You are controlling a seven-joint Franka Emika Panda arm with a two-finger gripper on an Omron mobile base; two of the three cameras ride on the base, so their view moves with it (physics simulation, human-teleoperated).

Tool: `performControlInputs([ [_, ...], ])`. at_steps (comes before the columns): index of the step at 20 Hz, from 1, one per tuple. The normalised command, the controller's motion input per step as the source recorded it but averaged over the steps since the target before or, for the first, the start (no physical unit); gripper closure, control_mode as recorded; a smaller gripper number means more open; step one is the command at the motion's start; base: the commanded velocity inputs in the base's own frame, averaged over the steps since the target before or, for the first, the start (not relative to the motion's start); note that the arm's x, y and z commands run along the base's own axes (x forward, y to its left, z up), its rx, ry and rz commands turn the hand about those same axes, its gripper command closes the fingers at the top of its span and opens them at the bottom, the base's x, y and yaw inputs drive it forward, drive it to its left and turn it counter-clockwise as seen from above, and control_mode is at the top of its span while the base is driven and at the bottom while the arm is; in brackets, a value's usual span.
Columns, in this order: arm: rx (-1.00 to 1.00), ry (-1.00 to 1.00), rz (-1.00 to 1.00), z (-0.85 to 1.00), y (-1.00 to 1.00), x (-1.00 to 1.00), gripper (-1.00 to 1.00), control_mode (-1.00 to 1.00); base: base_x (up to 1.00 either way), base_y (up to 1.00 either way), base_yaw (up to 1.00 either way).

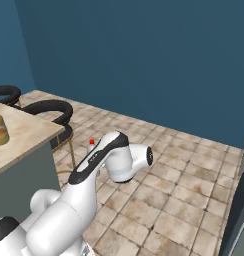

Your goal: Place the drinks on the dining counter in a tight cluster.

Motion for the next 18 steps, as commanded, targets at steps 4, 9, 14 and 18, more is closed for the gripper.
performControlInputs([
  [4,0.0,0.0,0.0,0.0,0.0,0.0,1.0,1.0,0.72,0.0,0.34],
  [9,0.0,0.0,0.0,0.0,0.0,0.0,1.0,1.0,0.66,0.02,0.47],
  [14,0.0,0.0,0.0,0.0,0.0,0.0,1.0,1.0,0.57,0.01,0.54],
  [18,0.0,0.0,0.0,0.0,0.0,0.0,1.0,1.0,0.61,0.0,0.52],
])
